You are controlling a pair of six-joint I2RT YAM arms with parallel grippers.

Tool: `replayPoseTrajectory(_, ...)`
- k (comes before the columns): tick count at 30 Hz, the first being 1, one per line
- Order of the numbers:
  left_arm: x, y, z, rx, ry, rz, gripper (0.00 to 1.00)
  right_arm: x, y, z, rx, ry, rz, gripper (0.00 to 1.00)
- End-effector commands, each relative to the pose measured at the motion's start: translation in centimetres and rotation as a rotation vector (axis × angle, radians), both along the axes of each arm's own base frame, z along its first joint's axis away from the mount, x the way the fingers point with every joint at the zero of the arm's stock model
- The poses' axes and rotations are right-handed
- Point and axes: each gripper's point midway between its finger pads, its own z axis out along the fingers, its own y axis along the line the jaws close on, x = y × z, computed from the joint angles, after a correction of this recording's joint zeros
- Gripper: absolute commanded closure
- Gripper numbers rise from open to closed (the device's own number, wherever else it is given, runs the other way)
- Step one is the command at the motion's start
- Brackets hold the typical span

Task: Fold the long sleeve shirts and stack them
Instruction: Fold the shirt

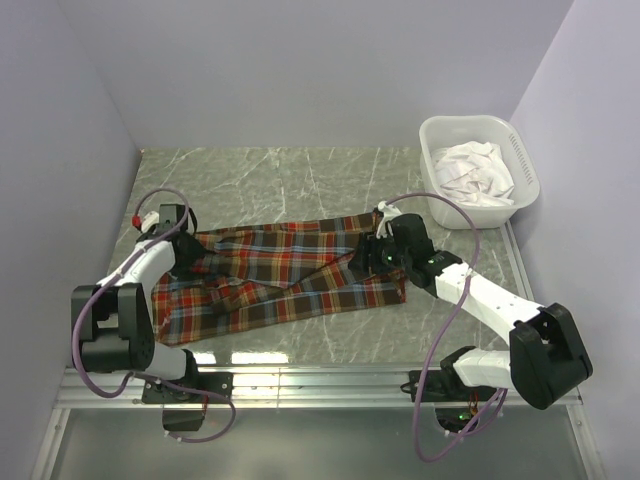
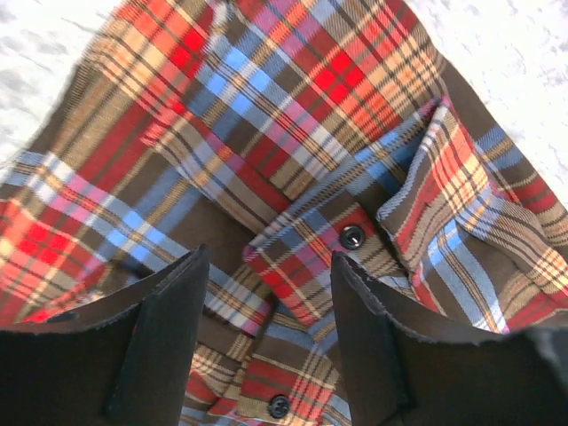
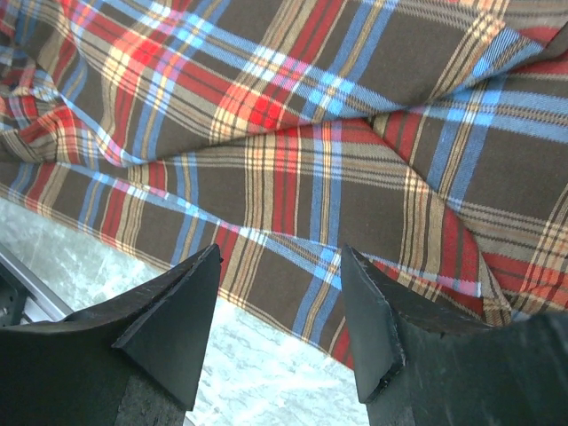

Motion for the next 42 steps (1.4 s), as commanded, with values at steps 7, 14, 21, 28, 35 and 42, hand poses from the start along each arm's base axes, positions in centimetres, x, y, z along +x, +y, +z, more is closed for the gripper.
replayPoseTrajectory(7,0.8,-0.9,-1.7,-0.061,-0.023,0.022,0.45,0.1,0.6,0.7,0.027,-0.042,0.020,0.37)
replayPoseTrajectory(14,0.6,-1.1,-2.5,-0.082,-0.003,0.026,0.50,0.1,0.5,0.7,0.026,-0.044,0.017,0.37)
replayPoseTrajectory(21,0.6,-0.8,-1.9,-0.062,-0.010,0.034,0.80,0.2,0.4,0.8,0.026,-0.048,0.013,0.37)
replayPoseTrajectory(28,1.0,-0.2,1.6,-0.026,-0.075,0.048,0.99,0.1,0.4,0.8,0.027,-0.048,0.012,0.37)
replayPoseTrajectory(35,0.4,0.5,3.5,0.010,-0.109,0.070,0.98,0.1,0.6,0.8,0.032,-0.042,0.019,0.37)
replayPoseTrajectory(42,-0.6,1.0,2.0,0.021,-0.072,0.111,0.78,0.2,1.2,0.9,0.050,-0.030,0.029,0.37)
